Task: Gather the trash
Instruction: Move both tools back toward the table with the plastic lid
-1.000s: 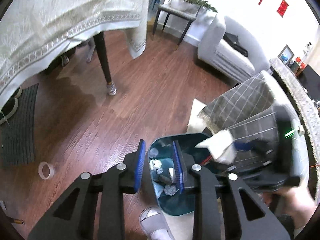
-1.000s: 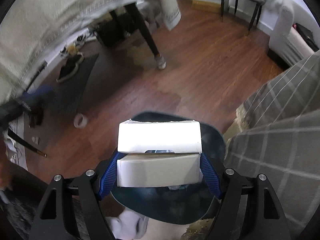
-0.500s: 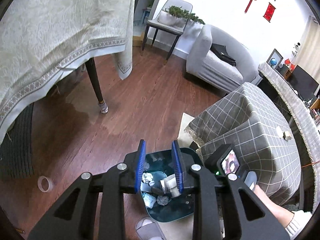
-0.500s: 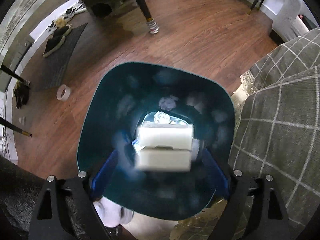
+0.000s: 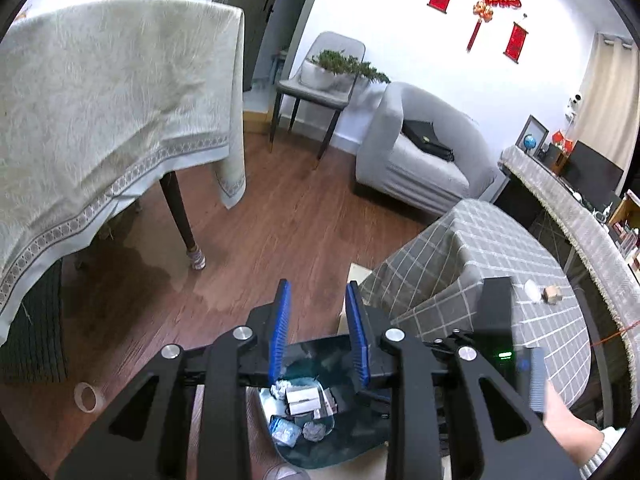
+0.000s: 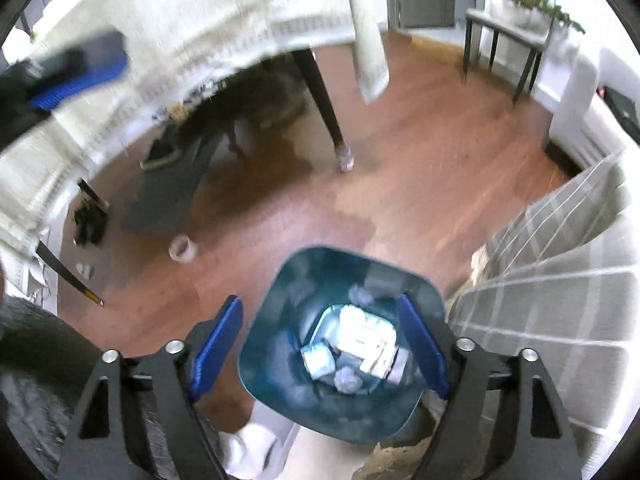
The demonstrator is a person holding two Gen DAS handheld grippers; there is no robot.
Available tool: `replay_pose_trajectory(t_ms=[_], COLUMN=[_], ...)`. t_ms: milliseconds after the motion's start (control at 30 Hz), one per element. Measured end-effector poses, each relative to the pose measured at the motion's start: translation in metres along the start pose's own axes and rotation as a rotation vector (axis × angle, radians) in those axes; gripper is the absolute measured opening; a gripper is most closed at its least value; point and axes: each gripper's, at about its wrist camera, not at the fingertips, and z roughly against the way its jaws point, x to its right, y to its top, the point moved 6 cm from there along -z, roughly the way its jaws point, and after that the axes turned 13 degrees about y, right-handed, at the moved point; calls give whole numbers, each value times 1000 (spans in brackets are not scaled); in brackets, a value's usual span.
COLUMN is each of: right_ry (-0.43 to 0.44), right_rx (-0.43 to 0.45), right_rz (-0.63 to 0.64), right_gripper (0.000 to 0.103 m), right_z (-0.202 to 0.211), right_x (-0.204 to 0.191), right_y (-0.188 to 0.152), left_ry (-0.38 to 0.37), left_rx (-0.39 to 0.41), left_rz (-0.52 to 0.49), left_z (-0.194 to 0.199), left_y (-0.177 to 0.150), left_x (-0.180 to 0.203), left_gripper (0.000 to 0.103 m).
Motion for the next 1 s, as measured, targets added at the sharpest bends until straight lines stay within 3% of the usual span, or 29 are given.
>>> replay_pose_trajectory(t_ms=[267, 367, 1000], right_ry=[-57, -88, -232], right_rx=[147, 171, 280], right_rz=[32, 16, -118], right_gripper=[70, 66, 64], right_z=[66, 86, 180], right_x=[6, 16, 83], right_y=[14, 12, -32], left_ry=[-1, 1, -85], left_rx=[36, 50, 36], left_rz=[-5, -35, -169], left_z=[8, 10, 2], left_y=[10, 10, 4], left_x=[16, 30, 130], left_gripper=[31, 32, 43])
